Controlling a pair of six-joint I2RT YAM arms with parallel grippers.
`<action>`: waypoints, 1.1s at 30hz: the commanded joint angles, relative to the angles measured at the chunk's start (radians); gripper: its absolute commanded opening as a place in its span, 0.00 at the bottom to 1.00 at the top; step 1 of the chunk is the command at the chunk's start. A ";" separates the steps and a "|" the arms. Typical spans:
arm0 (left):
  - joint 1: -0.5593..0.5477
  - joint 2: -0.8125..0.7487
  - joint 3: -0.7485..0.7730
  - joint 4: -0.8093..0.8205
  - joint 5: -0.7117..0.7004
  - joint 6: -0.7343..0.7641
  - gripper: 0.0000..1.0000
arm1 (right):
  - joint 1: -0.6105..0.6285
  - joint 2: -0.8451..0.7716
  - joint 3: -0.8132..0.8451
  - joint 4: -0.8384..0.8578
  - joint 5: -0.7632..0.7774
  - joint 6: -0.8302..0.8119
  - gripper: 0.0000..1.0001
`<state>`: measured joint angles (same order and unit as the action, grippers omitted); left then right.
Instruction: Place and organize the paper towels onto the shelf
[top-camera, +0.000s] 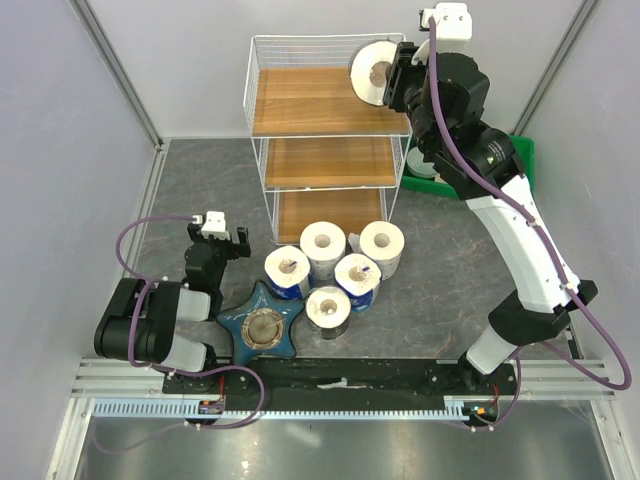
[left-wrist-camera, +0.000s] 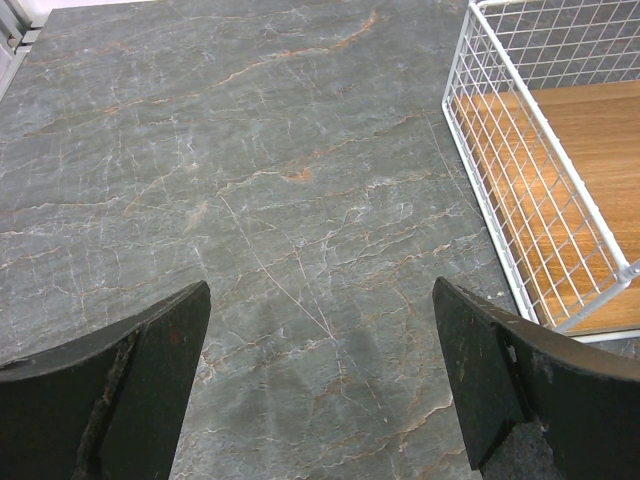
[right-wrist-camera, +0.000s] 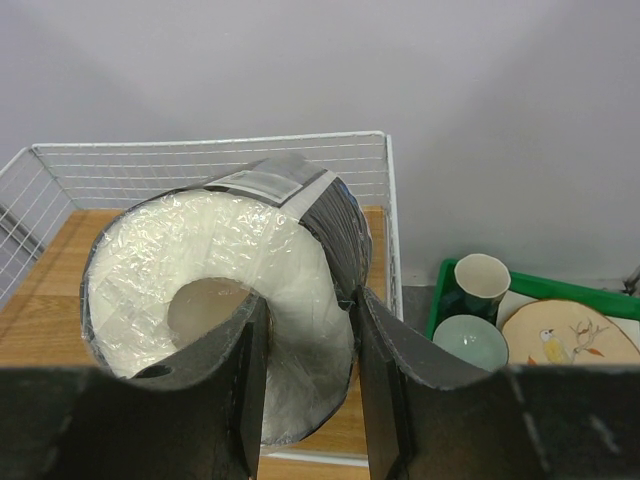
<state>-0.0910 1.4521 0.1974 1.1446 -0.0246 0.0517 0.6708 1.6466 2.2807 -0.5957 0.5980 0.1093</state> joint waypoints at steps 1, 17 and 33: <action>0.007 -0.012 0.022 0.010 -0.012 -0.016 1.00 | -0.008 -0.033 0.005 0.057 -0.059 0.044 0.22; 0.007 -0.012 0.022 0.010 -0.012 -0.016 1.00 | -0.008 -0.131 -0.064 0.016 -0.099 0.086 0.25; 0.007 -0.012 0.022 0.010 -0.014 -0.016 0.99 | -0.008 -0.142 -0.096 -0.010 -0.129 0.101 0.28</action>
<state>-0.0910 1.4521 0.1974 1.1446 -0.0246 0.0517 0.6670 1.5284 2.1731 -0.6601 0.4873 0.1917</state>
